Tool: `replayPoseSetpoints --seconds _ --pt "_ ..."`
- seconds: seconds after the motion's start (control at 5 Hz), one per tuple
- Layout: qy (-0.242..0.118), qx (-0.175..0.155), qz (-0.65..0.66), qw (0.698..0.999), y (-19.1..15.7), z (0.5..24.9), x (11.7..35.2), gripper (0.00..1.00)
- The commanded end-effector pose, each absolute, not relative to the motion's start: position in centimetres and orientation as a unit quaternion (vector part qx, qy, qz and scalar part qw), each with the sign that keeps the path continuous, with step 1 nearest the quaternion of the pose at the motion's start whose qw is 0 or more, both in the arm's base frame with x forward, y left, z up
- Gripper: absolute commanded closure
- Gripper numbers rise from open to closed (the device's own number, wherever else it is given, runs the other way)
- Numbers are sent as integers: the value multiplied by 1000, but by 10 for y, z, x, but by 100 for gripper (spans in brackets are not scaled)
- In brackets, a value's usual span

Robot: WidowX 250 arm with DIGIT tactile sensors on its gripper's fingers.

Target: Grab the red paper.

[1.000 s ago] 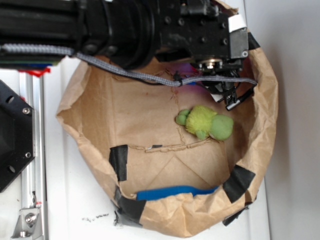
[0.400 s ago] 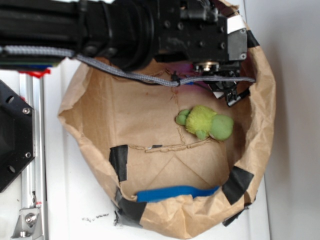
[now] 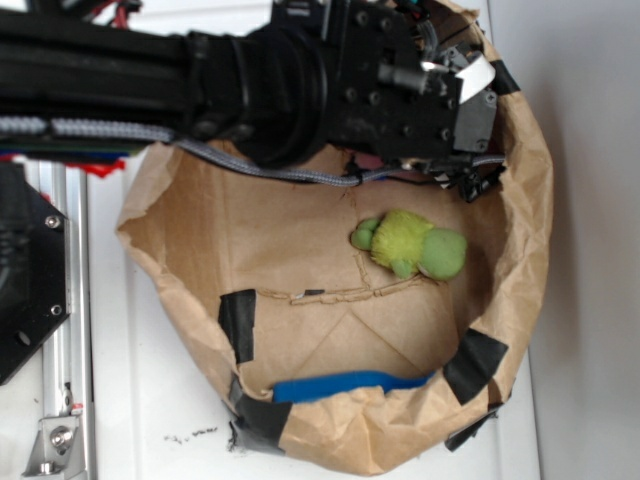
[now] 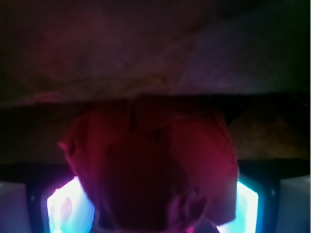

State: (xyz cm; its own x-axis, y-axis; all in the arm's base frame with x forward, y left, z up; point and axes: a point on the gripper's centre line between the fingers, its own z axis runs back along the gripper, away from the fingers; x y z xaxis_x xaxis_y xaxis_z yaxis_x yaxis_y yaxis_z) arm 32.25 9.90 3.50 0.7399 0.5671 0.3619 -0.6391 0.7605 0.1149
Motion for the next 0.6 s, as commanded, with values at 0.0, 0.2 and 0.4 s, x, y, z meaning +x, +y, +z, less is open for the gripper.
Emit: replayPoseSetpoints --seconds 0.0,0.2,0.4 --pt "-179 96 358 911 120 52 332 100" --pt "-179 100 352 913 117 51 331 100" --pt "-180 101 348 915 116 52 330 100"
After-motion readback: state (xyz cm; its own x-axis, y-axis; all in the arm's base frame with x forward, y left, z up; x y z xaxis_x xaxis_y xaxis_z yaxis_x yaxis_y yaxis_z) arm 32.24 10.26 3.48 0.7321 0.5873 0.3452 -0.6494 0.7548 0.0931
